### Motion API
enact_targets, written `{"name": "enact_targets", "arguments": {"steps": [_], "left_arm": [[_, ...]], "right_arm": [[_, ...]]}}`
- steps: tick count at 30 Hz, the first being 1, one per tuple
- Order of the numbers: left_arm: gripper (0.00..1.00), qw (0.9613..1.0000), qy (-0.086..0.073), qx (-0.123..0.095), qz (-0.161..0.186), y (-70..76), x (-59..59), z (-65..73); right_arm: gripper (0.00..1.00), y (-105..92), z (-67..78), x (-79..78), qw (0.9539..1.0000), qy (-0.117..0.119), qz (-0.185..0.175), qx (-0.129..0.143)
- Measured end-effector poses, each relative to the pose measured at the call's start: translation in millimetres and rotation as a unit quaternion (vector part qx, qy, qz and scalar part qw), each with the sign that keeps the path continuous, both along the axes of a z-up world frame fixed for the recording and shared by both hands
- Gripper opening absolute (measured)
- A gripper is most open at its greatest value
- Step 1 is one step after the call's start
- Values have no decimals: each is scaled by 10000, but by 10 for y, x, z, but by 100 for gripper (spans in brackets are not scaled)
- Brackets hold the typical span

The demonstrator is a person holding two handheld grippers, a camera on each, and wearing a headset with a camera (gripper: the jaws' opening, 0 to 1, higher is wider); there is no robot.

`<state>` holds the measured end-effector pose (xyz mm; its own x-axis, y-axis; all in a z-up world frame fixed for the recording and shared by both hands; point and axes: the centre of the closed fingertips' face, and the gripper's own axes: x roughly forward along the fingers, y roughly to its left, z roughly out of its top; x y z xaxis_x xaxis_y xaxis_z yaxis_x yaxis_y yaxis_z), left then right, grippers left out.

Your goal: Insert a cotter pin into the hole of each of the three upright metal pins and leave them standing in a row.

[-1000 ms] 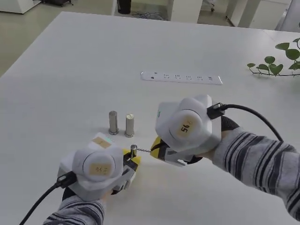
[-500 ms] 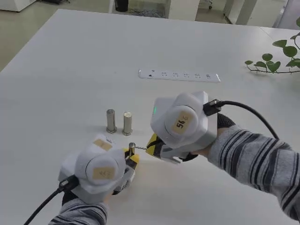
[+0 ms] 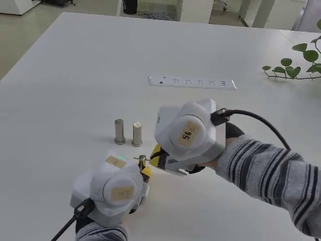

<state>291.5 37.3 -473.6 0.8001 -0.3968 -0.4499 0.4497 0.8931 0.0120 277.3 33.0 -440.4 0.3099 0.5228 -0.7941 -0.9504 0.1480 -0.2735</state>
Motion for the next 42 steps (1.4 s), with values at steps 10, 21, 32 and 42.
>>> {"name": "enact_targets", "arguments": {"steps": [10,21,32,42], "left_arm": [[5,9998,4,-18,210,5,3,0],[5,9995,43,-28,311,4,4,-7],[5,9995,45,-46,323,6,6,-6],[5,9995,22,-27,323,6,7,0]], "right_arm": [[0,28,2,6,10000,-58,73,6],[0,5,39,-16,9997,23,-48,245],[0,-30,26,7,9994,23,-100,319],[0,-20,31,20,9994,-10,-98,321]]}}
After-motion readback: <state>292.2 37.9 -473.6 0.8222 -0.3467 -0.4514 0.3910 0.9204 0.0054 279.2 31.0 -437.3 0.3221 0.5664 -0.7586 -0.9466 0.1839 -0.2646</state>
